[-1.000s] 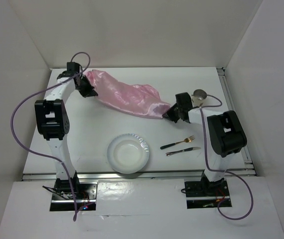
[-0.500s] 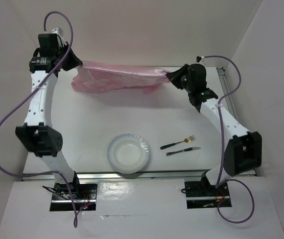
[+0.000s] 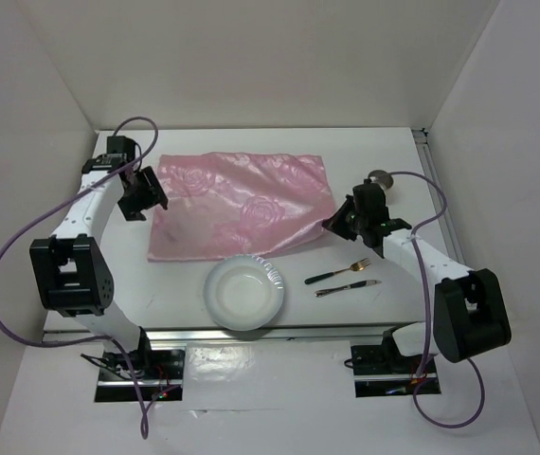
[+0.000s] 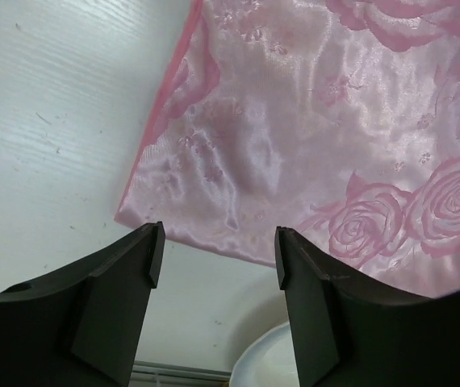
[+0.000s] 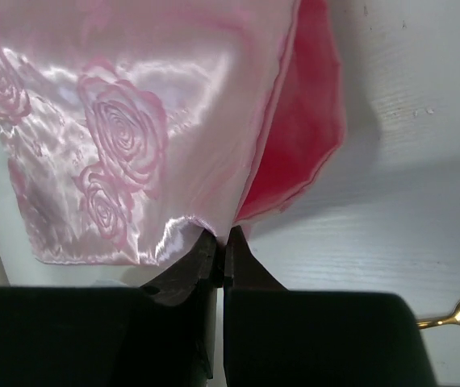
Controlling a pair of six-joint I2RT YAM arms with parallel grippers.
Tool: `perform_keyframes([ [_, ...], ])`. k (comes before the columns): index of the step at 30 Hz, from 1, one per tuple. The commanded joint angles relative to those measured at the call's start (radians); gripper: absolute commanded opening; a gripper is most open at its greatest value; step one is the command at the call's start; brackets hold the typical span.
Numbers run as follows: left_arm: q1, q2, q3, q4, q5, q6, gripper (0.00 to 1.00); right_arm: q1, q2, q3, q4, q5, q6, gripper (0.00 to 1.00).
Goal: Set the dinner table for one person
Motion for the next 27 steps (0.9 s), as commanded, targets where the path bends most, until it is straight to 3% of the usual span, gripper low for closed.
perform_keyframes([
  [1, 0.001, -0.060, -0.051, 0.023, -0.033, -0.070, 0.73, 0.001, -0.028, 0.027, 0.027, 0.000, -0.027, 0.00],
  [4, 0.010, -0.074, -0.154, 0.009, -0.087, -0.177, 0.65, 0.001, -0.017, 0.036, 0.027, -0.011, -0.037, 0.00],
  [10, 0.085, -0.166, -0.358, 0.047, 0.009, -0.309, 0.67, 0.001, 0.003, 0.036, 0.036, -0.040, -0.037, 0.00],
  [16, 0.150, -0.114, -0.445, 0.158, 0.064, -0.331, 0.67, 0.001, 0.012, 0.046, 0.055, -0.058, -0.037, 0.00],
  [27, 0.150, -0.007, -0.427, 0.238, 0.074, -0.340, 0.70, 0.001, 0.021, 0.046, 0.055, -0.059, -0.027, 0.00],
])
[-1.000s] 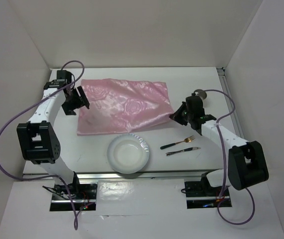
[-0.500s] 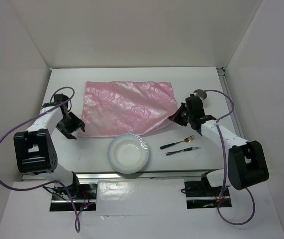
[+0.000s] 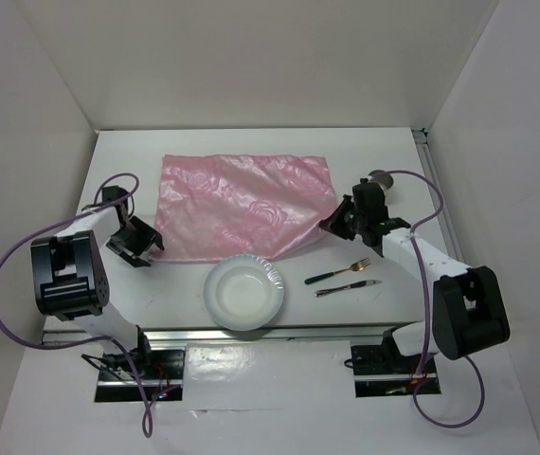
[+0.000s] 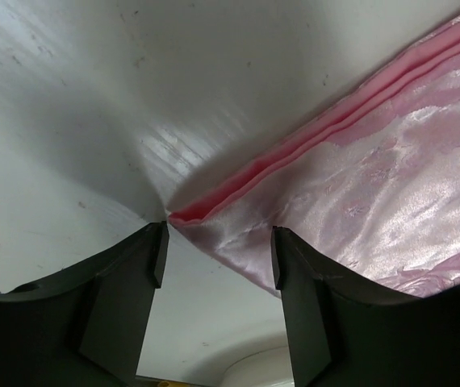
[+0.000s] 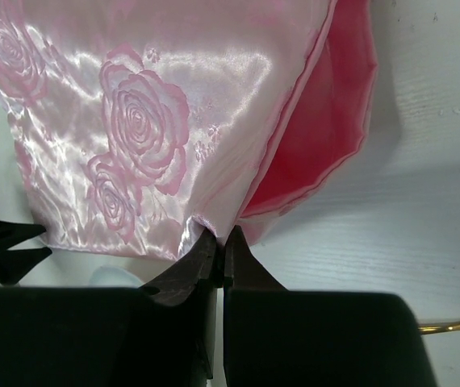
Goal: Set the dinner table for one person
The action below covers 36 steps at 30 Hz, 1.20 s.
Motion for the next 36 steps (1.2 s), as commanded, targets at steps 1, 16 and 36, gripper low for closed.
perform_keyframes([
  [1, 0.002, 0.021, 0.028, 0.033, 0.014, -0.024, 0.71, 0.001, 0.009, 0.040, 0.043, -0.003, -0.005, 0.00],
  [16, 0.002, -0.014, 0.029, 0.090, 0.042, -0.004, 0.00, 0.001, 0.030, 0.098, -0.127, 0.041, -0.021, 0.86],
  [36, -0.046, -0.085, 0.029, 0.097, 0.054, -0.003, 0.00, -0.008, -0.001, -0.080, -0.166, 0.020, 0.196, 0.82],
])
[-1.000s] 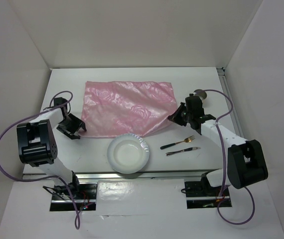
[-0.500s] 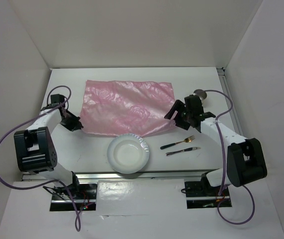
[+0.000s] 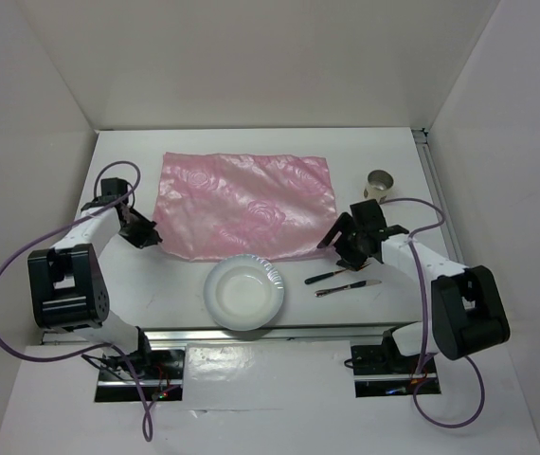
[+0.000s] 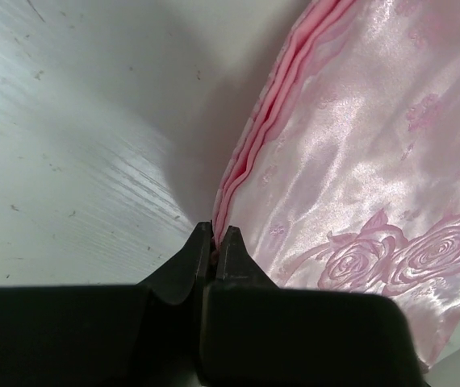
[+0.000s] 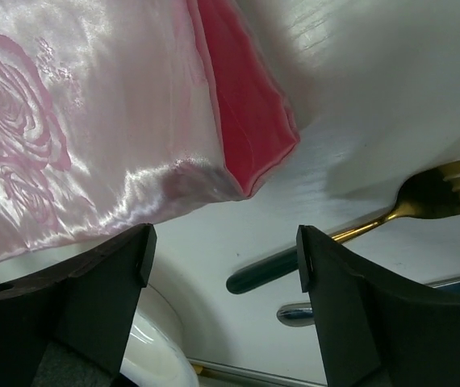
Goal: Set the dinner table for one person
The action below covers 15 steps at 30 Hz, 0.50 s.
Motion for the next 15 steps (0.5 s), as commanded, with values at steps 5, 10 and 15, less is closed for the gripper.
perform_keyframes([
  [5, -0.012, 0.005, 0.021, 0.012, 0.010, 0.011, 0.00, -0.006, 0.037, -0.030, 0.147, -0.012, 0.052, 0.74],
  [10, -0.012, 0.005, 0.021, 0.012, 0.010, 0.011, 0.00, -0.015, 0.099, 0.004, 0.177, -0.002, 0.031, 0.73],
  [15, -0.012, 0.005, 0.021, 0.012, 0.001, 0.011, 0.00, -0.015, 0.152, 0.023, 0.133, 0.009, 0.078, 0.58],
])
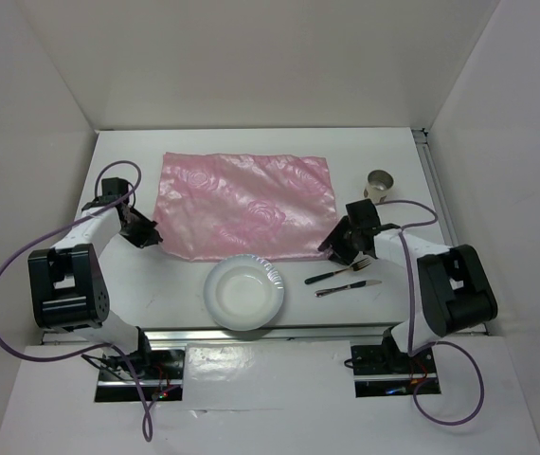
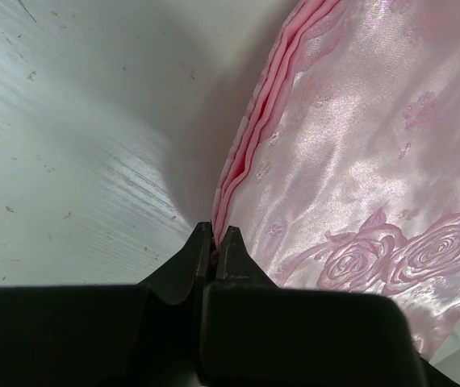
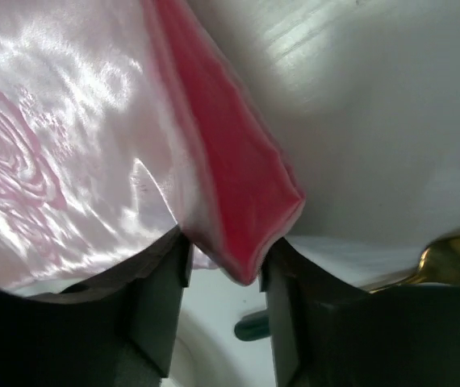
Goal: Set the dinner table for one person
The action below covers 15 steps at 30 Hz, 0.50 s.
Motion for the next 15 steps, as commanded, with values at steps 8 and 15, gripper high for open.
perform_keyframes([
  [8, -0.002, 0.005, 0.021, 0.005, 0.001, 0.011, 0.00, -0.006, 0.003, -0.018, -0.007, 0.110, 0.059, 0.14],
  [15, -0.002, 0.005, 0.057, -0.004, 0.025, 0.020, 0.00, -0.006, -0.006, 0.049, -0.007, 0.121, 0.015, 0.00],
])
